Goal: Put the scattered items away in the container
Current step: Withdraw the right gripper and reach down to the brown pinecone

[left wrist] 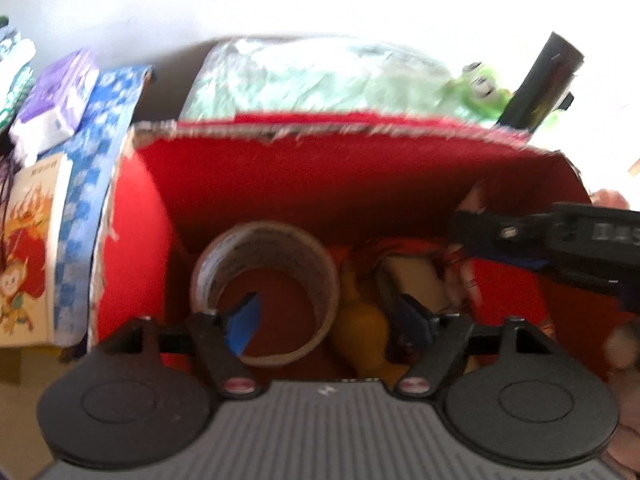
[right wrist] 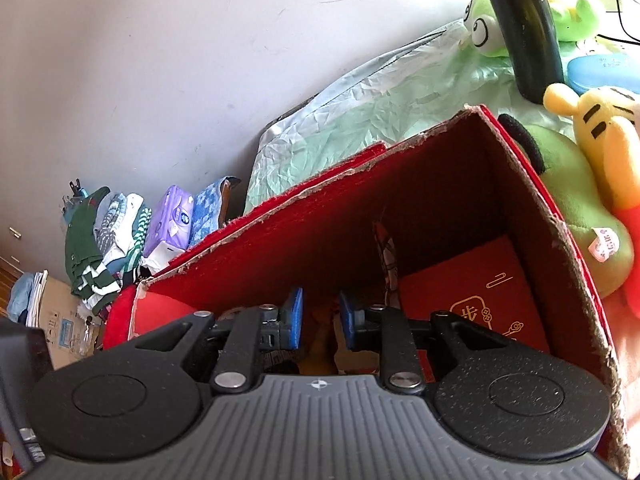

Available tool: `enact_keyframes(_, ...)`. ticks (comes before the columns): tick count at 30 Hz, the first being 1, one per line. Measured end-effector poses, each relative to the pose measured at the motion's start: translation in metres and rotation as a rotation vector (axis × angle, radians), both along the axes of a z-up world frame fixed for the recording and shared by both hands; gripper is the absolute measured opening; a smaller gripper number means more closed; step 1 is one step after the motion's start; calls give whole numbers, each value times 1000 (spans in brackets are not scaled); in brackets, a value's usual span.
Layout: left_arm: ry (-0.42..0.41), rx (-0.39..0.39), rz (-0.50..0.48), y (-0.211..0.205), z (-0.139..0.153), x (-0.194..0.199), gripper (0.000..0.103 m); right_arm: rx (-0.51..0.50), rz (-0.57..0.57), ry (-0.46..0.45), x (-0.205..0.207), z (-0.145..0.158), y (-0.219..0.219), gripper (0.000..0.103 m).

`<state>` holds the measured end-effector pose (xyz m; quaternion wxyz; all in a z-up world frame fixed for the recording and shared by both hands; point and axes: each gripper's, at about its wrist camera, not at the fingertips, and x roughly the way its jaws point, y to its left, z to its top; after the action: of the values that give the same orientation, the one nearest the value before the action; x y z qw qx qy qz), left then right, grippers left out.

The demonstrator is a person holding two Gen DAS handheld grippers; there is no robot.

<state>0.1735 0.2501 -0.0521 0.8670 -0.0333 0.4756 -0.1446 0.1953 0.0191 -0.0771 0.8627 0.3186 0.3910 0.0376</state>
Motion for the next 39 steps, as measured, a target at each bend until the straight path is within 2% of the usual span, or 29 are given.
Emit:
enact_keyframes(3,-85,-28,20,3,14,-15,81,-2,-3,-41,-6,4,-1,24)
enact_keyframes(5,-146,-55,27,5,28,-29,85,-33,4,-110,-17,12,1,24)
enact_keyframes(7,-233,-62,38,6,44,-48,97,-82,3,-171,-31,22,4,24)
enact_keyframes(9,-330,-42,47,6,59,-69,98,-68,5,-224,-44,28,1,24)
enact_keyframes(11,-395,-34,48,9,69,-88,98,-32,-4,-261,-57,32,-3,24)
enact_keyframes(13,-419,-31,52,10,73,-103,98,-8,6,-291,-69,33,-5,24)
enact_keyframes(18,-445,3,70,22,73,-143,94,-42,79,-365,-95,36,5,25)
enact_keyframes(23,-394,5,66,38,60,-180,85,-28,157,-428,-117,30,14,25)
enact_keyframes(26,-322,28,57,41,43,-193,72,-57,231,-447,-130,25,24,25)
enact_keyframes(28,-256,11,62,44,30,-200,64,-74,287,-450,-138,20,31,25)
enact_keyframes(32,-153,-34,45,47,12,-216,62,-52,393,-434,-150,12,42,25)
enact_keyframes(36,-95,-28,-15,43,2,-223,64,-55,515,-441,-159,9,57,24)
enact_keyframes(39,-31,-22,-39,39,-9,-221,65,-86,568,-371,-157,1,69,25)
